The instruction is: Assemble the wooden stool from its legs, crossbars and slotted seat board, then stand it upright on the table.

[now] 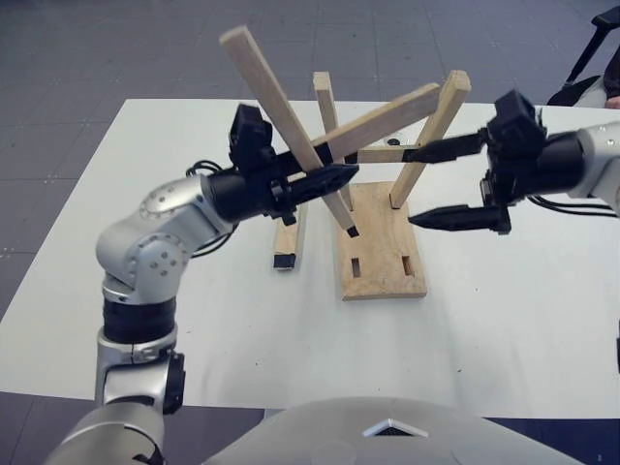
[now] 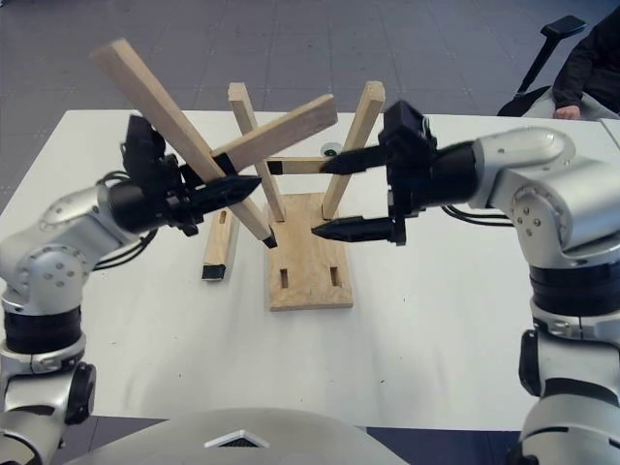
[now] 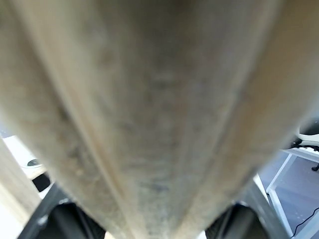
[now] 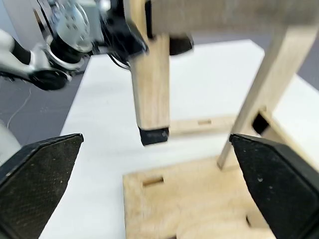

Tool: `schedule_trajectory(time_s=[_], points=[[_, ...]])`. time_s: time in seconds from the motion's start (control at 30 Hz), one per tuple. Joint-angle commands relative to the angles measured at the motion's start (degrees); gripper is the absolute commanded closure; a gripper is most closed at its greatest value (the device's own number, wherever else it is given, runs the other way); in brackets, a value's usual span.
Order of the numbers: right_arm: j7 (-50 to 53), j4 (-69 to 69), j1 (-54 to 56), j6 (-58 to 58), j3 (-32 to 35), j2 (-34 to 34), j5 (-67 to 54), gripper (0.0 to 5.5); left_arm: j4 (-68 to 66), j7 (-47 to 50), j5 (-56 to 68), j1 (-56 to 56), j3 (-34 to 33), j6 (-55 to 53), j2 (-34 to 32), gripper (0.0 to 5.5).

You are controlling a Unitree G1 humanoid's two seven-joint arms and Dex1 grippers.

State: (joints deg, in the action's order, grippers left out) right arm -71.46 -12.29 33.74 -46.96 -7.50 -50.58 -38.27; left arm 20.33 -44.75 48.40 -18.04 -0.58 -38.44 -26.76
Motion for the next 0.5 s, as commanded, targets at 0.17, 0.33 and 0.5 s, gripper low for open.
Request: schedule_trajectory(time_s=[0.17,0.33,0.5], points=[[-6.94,2.69,-8.27,7.89,-5.12,-7.08,9.84,0.00,-3.83,-11.90,-16.32,8.97,8.31,25.08,2.24,3.45],[-8.43,5.44,-8.08,8.97,-5.38,-6.74,11.98,0.00,-11.11,-18.71,-20.61,12.12,10.55,34.44,1.92,3.45],[-9.04,5.34,-7.35,8.66,-5.52,-5.69,12.42,0.00,-14.28,-20.30,-21.80,14.59,10.73,38.61,2.87,3.45]])
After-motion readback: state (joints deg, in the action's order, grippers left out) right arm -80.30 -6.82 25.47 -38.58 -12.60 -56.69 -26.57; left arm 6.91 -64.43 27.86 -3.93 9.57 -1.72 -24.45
